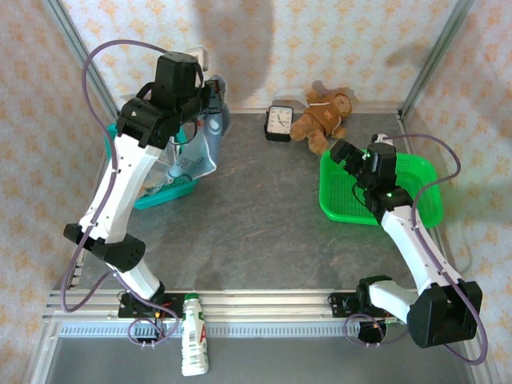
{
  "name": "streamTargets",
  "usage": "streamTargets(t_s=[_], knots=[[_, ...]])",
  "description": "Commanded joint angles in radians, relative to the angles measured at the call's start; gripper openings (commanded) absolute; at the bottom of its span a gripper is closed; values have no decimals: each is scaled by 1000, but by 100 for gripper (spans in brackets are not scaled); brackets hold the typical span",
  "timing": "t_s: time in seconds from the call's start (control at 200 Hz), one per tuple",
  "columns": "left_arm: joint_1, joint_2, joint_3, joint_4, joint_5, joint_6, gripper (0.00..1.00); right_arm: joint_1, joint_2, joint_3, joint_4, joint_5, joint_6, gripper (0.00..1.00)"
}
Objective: Fold and stack the towels
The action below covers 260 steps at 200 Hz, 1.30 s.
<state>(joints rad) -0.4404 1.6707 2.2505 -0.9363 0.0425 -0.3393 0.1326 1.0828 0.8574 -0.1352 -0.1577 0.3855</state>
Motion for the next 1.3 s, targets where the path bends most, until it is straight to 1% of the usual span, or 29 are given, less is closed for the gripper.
streamTargets(t_s=[0.0,0.135,0.245,0.355,0.53,0.671,0.801,0.921,1.096,1.296], knots=[[-24,-30,59,62,19,-17,0,5,-21,11,1,0,-2,99],[-26,-32,73,136,50,-37,0,5,-36,1,-1,1,-4,99],[-27,-9,81,183,151,-67,0,5,-53,-1,-9,6,-15,99],[-30,19,82,179,166,-75,0,5,-67,-6,-18,12,-27,99],[-42,77,95,187,234,-89,0,5,-83,-19,-26,13,-34,99],[-70,104,85,165,243,-98,0,5,-83,-26,-30,15,-38,99],[-105,101,33,148,246,-100,0,5,-78,-27,-26,3,-33,99],[-148,76,-1,134,236,-74,0,5,-71,-26,-22,5,-34,99],[-213,18,0,53,192,-22,0,5,-47,-9,-17,6,-37,99],[-224,-37,-5,-11,171,-19,0,5,4,27,1,-15,-26,99]])
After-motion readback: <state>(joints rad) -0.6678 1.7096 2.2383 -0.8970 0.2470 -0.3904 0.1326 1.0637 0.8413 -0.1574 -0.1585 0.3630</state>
